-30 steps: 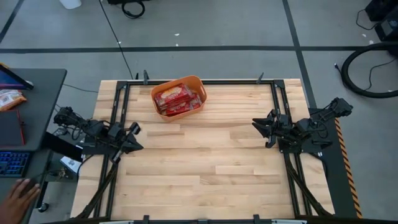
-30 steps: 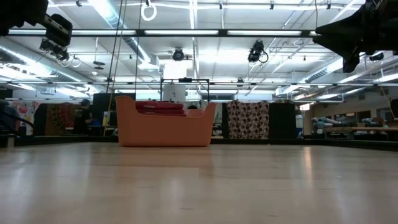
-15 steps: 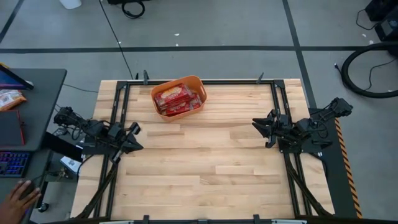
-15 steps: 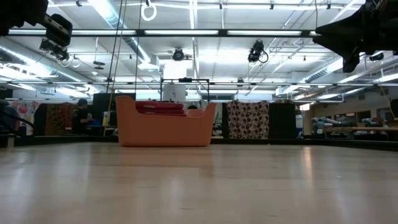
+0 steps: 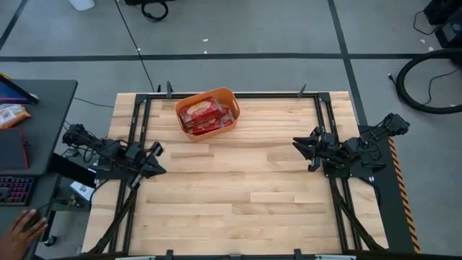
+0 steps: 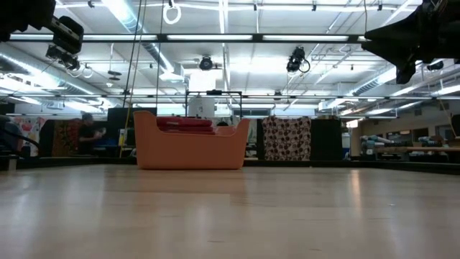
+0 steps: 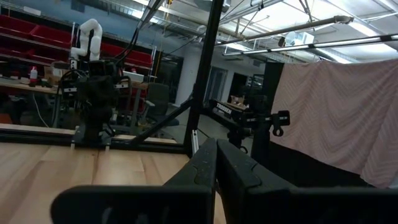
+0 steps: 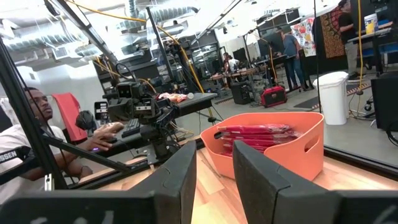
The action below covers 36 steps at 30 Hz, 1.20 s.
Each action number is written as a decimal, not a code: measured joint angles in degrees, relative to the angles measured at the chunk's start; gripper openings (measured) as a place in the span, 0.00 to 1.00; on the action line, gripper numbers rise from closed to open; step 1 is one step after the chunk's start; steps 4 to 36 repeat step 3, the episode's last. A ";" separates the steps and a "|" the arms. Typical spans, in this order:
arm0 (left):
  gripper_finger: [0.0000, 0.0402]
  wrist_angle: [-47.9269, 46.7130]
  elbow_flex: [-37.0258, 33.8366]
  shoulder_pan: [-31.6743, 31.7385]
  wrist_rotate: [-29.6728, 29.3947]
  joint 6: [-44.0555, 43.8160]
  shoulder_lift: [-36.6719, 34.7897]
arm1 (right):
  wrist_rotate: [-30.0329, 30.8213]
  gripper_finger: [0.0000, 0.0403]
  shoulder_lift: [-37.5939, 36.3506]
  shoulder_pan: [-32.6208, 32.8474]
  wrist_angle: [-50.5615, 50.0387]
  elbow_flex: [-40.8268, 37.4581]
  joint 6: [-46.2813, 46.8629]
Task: Sort popcorn bags into baskets
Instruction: Return to Home Position
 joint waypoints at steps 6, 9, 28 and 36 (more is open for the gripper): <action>0.04 0.00 0.00 0.00 0.02 -0.04 0.00 | 0.00 0.27 0.00 0.00 0.01 0.00 0.01; 0.04 0.00 0.00 0.00 0.02 -0.04 0.00 | 0.00 0.27 0.00 0.00 0.01 0.00 0.01; 0.04 0.00 0.00 0.00 0.02 -0.04 0.00 | 0.00 0.27 0.00 0.00 0.01 0.00 0.01; 0.04 0.00 0.00 0.00 0.02 -0.04 0.00 | 0.00 0.27 0.00 0.00 0.01 0.00 0.01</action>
